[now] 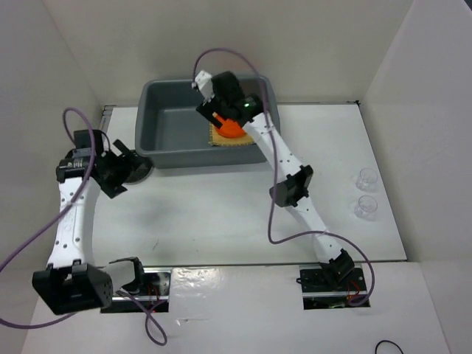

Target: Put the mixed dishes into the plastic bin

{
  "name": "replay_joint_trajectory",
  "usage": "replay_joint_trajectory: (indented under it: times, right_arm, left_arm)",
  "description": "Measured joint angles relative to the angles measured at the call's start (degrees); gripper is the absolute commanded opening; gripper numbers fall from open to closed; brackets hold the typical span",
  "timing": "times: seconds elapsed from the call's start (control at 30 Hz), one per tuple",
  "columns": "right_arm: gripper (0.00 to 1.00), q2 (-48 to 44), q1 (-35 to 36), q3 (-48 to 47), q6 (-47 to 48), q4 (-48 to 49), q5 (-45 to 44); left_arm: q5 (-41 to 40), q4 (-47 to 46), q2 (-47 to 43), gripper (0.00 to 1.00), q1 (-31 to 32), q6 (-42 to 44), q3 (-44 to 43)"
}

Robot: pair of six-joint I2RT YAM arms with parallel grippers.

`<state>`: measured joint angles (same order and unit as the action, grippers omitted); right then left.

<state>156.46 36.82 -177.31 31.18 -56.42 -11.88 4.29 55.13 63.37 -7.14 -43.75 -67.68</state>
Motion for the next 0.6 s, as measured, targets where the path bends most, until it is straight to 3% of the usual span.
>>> replay_joint_trajectory:
  times: [0.17, 0.3, 0.47, 0.6]
  right_arm:
    - [0.98, -17.9, -1.7, -0.1, -8.7, -8.2, 5.2]
    - [0.98, -30.1, -6.6, 0.1, -12.2, -11.4, 7.0]
    - [0.98, -44.4, -15.4, 16.3, -14.0, -13.4, 7.6]
    - [0.98, -48.3, -15.8, 24.9, -14.0, -16.0, 8.3]
  left_arm:
    - [4.5, -6.2, 9.6, 1.00, -10.9, -1.2, -3.8]
    - [7.0, -12.6, 14.2, 1.00, -17.2, -4.7, -0.2]
    - [8.1, -19.2, 17.9, 1.00, -22.1, -7.9, 5.0]
    - [9.7, -25.4, 19.0, 1.00, -24.4, -9.2, 9.8]
